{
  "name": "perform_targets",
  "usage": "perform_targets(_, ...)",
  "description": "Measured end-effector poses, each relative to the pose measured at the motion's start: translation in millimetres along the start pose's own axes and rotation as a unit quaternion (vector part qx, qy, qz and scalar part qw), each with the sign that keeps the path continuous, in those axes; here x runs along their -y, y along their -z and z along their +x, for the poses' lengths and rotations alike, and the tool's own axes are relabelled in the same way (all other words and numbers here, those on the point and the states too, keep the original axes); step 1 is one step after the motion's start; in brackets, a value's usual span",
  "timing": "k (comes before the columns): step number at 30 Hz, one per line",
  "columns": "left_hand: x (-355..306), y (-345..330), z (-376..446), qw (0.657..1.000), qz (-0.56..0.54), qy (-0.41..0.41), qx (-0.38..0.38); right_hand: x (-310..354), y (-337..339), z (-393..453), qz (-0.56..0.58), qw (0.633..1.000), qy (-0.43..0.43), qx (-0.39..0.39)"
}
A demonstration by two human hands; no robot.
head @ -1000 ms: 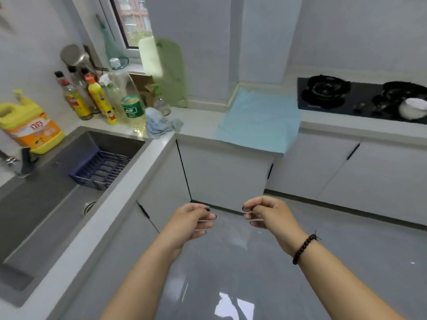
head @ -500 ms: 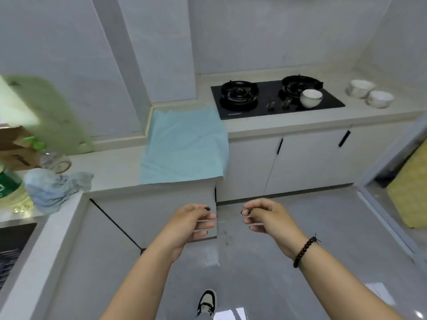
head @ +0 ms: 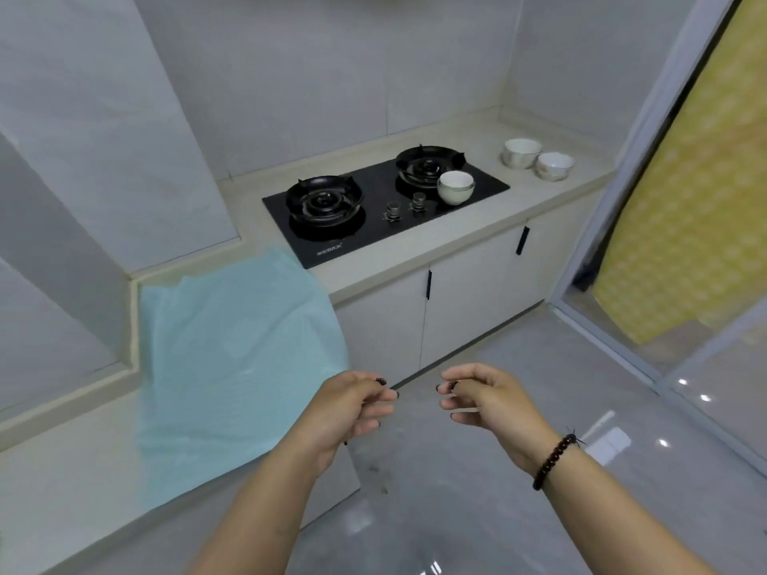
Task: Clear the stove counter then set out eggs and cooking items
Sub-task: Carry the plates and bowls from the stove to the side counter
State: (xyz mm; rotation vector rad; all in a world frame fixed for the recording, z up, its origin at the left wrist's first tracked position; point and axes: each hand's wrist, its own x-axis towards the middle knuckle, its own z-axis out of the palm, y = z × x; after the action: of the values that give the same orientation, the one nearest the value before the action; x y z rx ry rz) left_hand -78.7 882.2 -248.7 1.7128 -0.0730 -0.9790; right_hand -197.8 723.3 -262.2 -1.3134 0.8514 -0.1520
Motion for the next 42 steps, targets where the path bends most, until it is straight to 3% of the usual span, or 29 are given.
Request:
perform_targets(13,-101,-118,142,0.998,0.018,0.005,0.065,58,122,127,0.065,0.995,0.003,-0.073)
perform_targets(23,-202,-245,255,0.998,0.003,0.003,0.07,163,261,244,0.044,0.996,0.024,-0.076)
perform_targets(32,-283,-288,361,0.996,-0.004,-0.02,0.092,208,293,350,0.041,0.998,-0.004,-0.056)
perform_targets(42,-368,-337,520,0.993,-0.023,0.015,0.116,293,331,507,-0.009,0.994,0.024,-0.111)
